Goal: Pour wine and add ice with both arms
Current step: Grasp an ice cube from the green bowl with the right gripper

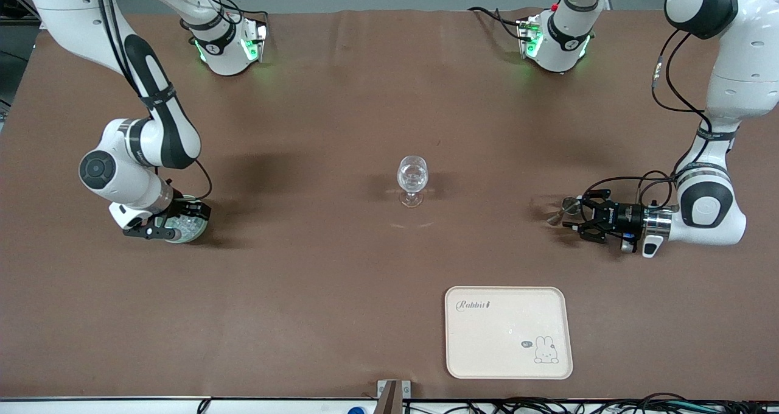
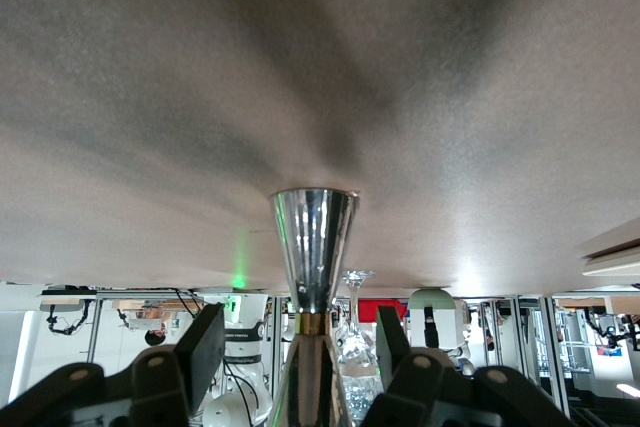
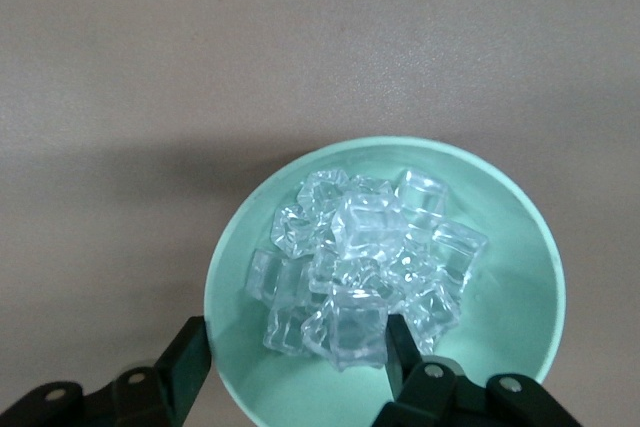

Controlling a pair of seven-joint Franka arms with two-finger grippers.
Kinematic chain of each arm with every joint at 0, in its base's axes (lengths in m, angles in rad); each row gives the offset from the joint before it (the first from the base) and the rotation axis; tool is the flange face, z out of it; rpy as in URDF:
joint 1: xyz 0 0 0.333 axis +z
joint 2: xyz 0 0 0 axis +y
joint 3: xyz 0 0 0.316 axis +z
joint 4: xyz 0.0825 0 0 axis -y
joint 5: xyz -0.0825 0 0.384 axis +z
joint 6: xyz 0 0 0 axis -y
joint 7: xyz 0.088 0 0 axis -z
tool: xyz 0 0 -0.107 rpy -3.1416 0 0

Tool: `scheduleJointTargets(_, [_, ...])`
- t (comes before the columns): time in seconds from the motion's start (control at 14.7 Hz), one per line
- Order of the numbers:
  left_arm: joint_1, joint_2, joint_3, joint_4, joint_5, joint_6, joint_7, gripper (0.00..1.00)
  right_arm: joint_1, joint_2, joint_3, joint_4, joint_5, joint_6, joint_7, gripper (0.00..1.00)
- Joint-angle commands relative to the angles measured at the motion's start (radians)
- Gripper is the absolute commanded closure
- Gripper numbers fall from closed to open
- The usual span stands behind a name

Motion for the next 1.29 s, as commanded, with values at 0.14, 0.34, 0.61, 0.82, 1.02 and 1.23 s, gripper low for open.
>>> scheduleJointTargets(0.14, [0.008, 0.006, -0.004, -0.008, -0.019, -0.011, 0.026, 0.36, 0.002, -0.035, 0.006, 0.027, 0.02, -0.084, 0.044, 0.18])
scheduleJointTargets(0.34, [0.007, 0.007, -0.004, -0.008, -0.019, -0.011, 0.026, 0.38, -0.019, -0.035, 0.003, 0.061, 0.019, -0.13, 0.025, 0.2])
scheduleJointTargets(0.61, [0.005, 0.007, -0.004, -0.008, -0.02, -0.011, 0.026, 0.41, -0.056, -0.031, 0.003, 0.06, 0.019, -0.125, -0.001, 0.25])
scheduleJointTargets(0.82, [0.004, 0.009, -0.006, -0.008, -0.022, -0.011, 0.026, 0.43, -0.079, -0.023, 0.005, 0.06, 0.019, -0.118, -0.03, 0.31])
scheduleJointTargets(1.02, [0.002, 0.009, -0.006, -0.008, -0.033, -0.011, 0.026, 0.45, -0.076, -0.014, 0.006, 0.057, 0.02, -0.112, -0.028, 0.36])
scheduleJointTargets(1.23, [0.002, 0.015, -0.006, -0.008, -0.034, -0.011, 0.027, 0.49, -0.07, 0.001, 0.008, 0.055, 0.02, -0.096, -0.028, 0.38])
